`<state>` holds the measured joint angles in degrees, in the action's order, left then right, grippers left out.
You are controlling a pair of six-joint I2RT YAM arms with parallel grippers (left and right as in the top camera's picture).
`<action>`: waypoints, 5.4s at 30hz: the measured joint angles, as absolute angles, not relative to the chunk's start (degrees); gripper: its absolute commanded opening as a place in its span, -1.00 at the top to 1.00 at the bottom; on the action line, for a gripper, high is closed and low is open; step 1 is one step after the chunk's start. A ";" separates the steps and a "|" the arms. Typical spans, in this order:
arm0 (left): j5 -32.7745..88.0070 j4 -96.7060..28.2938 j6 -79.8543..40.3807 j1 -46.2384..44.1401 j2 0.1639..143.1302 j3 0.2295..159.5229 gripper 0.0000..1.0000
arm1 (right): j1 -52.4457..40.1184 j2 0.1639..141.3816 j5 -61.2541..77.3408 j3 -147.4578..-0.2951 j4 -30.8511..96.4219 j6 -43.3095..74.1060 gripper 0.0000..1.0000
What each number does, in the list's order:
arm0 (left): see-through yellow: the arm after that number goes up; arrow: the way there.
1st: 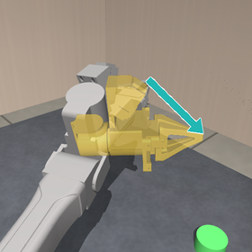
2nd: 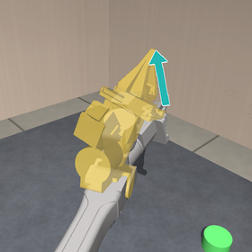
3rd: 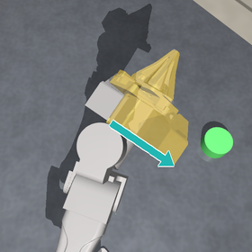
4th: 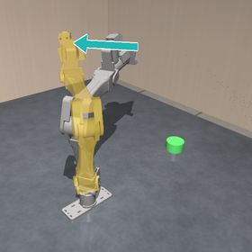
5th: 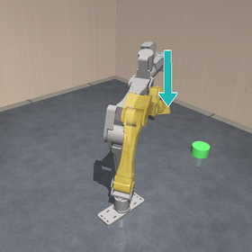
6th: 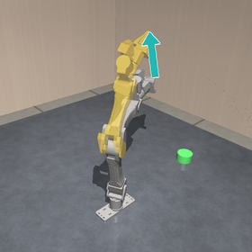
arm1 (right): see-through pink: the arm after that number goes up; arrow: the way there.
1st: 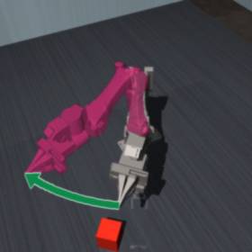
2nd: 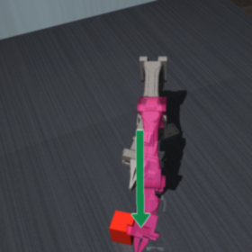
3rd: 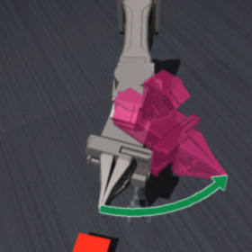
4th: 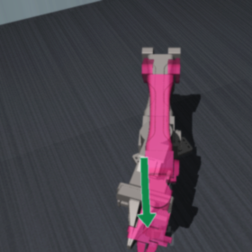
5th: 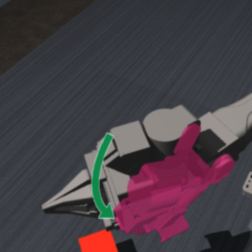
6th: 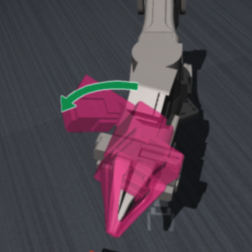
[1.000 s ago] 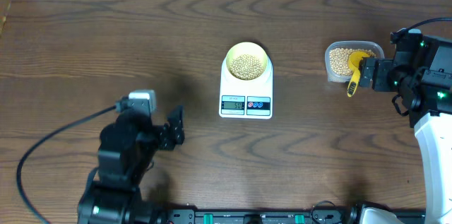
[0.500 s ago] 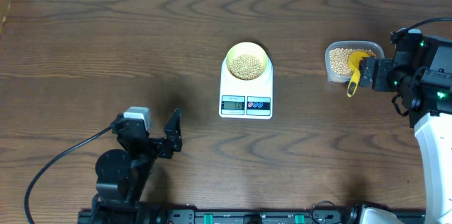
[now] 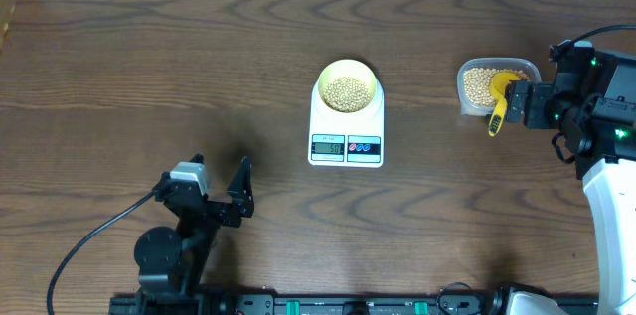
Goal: Scoop item into bowl and weigh 50g on scale
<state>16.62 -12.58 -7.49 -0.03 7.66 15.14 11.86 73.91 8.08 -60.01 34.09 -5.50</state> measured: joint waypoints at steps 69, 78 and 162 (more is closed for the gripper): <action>0.93 -1.52 -9.15 1.89 0.58 1.02 -0.71 | 11.86 73.91 8.08 -60.01 34.09 -5.52 -0.99; 0.91 -1.52 -9.15 1.89 0.58 1.02 -0.71 | 11.86 73.91 8.08 -60.01 34.09 -5.52 -0.98; 0.47 -1.63 -9.15 1.89 0.58 1.13 -0.71 | 11.55 58.08 11.88 -29.28 2.39 0.12 -0.99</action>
